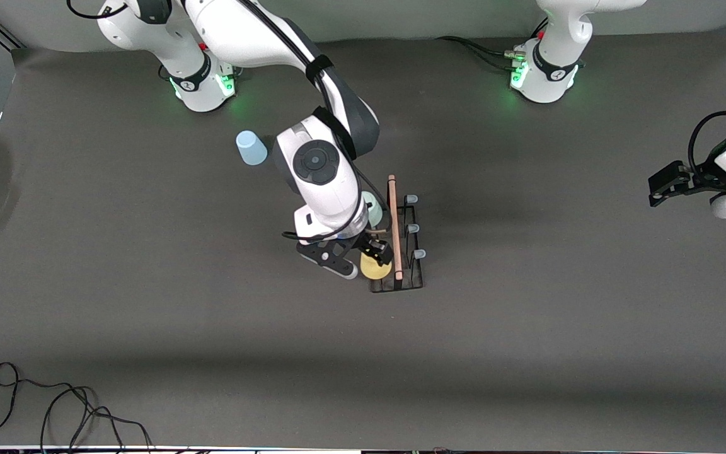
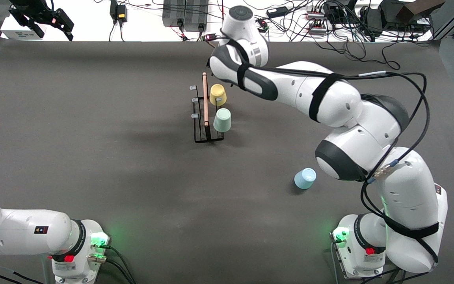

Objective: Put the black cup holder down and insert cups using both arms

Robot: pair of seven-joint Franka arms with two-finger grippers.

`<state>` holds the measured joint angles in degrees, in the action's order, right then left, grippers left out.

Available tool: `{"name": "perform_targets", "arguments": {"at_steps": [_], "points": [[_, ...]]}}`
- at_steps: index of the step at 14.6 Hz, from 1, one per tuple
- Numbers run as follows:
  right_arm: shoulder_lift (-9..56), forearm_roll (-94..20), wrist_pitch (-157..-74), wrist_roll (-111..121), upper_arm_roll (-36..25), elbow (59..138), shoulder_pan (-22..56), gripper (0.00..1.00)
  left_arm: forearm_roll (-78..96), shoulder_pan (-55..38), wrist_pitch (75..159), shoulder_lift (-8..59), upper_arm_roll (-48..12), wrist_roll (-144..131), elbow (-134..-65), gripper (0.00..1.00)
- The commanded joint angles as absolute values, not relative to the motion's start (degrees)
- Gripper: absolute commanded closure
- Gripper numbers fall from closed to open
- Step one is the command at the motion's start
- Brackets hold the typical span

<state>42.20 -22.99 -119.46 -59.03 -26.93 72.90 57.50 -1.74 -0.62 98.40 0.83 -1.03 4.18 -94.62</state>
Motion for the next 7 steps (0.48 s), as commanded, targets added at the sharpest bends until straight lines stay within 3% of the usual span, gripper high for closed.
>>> {"name": "perform_targets", "arguments": {"at_steps": [1,7], "points": [[36.06,-23.47,-111.48,-55.13,-27.16,72.95,54.77,0.04,-2.55,-1.23,97.91,1.05,-0.88,2.99,-94.13,0.00],[23.40,-23.38,-86.79,-38.00,-27.60,73.04,44.14,0.04,-2.55,-1.23,97.91,1.05,-0.79,2.99,-94.13,0.00]]}}
